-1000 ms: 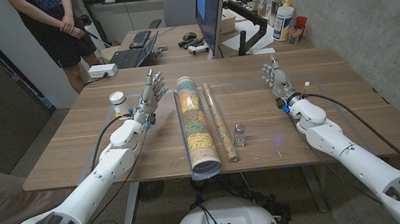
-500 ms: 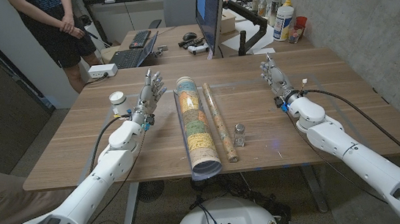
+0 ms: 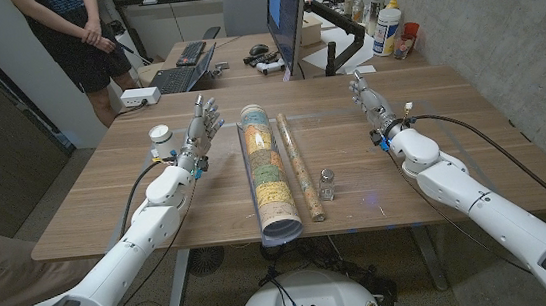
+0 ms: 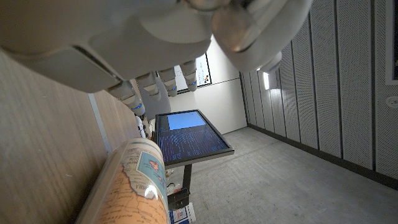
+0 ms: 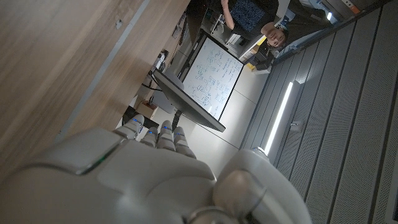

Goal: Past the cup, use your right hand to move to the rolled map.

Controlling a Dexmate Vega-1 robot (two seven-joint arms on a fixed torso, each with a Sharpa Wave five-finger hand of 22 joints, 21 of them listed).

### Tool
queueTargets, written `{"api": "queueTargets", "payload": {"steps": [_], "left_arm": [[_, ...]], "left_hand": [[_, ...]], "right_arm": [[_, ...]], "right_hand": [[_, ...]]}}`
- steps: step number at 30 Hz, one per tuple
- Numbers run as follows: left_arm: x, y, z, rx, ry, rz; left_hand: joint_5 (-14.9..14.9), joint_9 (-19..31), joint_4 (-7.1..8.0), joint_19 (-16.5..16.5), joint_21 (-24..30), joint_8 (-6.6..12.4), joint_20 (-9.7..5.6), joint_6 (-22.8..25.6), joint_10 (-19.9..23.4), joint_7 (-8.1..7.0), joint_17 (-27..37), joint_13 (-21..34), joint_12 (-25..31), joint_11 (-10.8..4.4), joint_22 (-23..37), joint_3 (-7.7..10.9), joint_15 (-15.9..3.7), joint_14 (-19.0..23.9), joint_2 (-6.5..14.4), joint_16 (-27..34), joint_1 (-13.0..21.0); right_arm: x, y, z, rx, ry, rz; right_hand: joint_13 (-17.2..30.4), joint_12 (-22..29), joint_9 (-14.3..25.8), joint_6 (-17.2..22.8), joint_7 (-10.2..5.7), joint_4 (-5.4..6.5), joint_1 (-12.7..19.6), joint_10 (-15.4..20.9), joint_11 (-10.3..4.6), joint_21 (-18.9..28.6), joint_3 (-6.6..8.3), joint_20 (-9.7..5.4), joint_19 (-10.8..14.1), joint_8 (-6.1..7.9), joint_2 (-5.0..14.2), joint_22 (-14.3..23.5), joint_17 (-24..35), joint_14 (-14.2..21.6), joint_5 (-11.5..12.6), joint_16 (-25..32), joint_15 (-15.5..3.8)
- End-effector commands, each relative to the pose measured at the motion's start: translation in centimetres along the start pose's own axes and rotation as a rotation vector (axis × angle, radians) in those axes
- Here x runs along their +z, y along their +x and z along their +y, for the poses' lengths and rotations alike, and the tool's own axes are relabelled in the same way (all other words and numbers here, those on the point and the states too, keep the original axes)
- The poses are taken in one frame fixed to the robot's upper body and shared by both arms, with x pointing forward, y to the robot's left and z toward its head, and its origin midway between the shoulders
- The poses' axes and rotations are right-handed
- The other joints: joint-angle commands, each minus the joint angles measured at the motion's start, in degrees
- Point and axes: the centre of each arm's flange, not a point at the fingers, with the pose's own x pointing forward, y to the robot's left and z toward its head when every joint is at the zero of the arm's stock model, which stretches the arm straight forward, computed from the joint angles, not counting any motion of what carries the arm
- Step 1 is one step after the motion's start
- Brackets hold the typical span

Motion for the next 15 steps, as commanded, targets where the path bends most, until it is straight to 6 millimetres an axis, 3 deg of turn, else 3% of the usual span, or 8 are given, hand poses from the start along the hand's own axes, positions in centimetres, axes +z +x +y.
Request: {"api": "queueTargets", "payload": {"steps": [1, 15], "left_arm": [[-0.03, -0.20, 0.38, 0.013, 0.001, 0.000], [0.09, -0.52, 0.64, 0.031, 0.010, -0.002]], "left_hand": [[0.3, 0.1, -0.12, -0.2, 0.3, 0.14, -0.21, -0.2, -0.3, -0.49, 0.3, 0.2, 0.2, -0.19, 0.2, -0.42, -2.03, -0.4, -0.3, 0.1, 0.7], [0.3, 0.1, -0.10, -0.2, 0.3, 0.14, -0.25, -0.3, -0.4, -0.45, 0.3, 0.2, 0.1, -0.13, 0.2, -0.48, -2.00, -0.5, -0.3, 0.1, 0.8]], "right_arm": [[1.09, 0.12, 0.53, 0.009, -0.079, 0.004], [1.81, -0.35, 0.90, 0.018, -0.131, -0.002]], "right_hand": [[0.3, -0.1, 0.2, 0.1, -0.16, -0.23, 0.6, -0.2, -0.19, 0.0, -0.12, -0.03, -0.5, 0.49, 0.08, 0.2, 0.2, -0.6, 0.3, 0.0, -0.38], [0.3, -0.2, 0.2, 0.1, -0.35, -0.51, 1.0, -0.6, -0.75, 0.0, -0.04, -0.14, -0.8, 0.47, 0.15, 0.2, 0.2, -1.1, 0.5, -0.1, -0.65]]}}
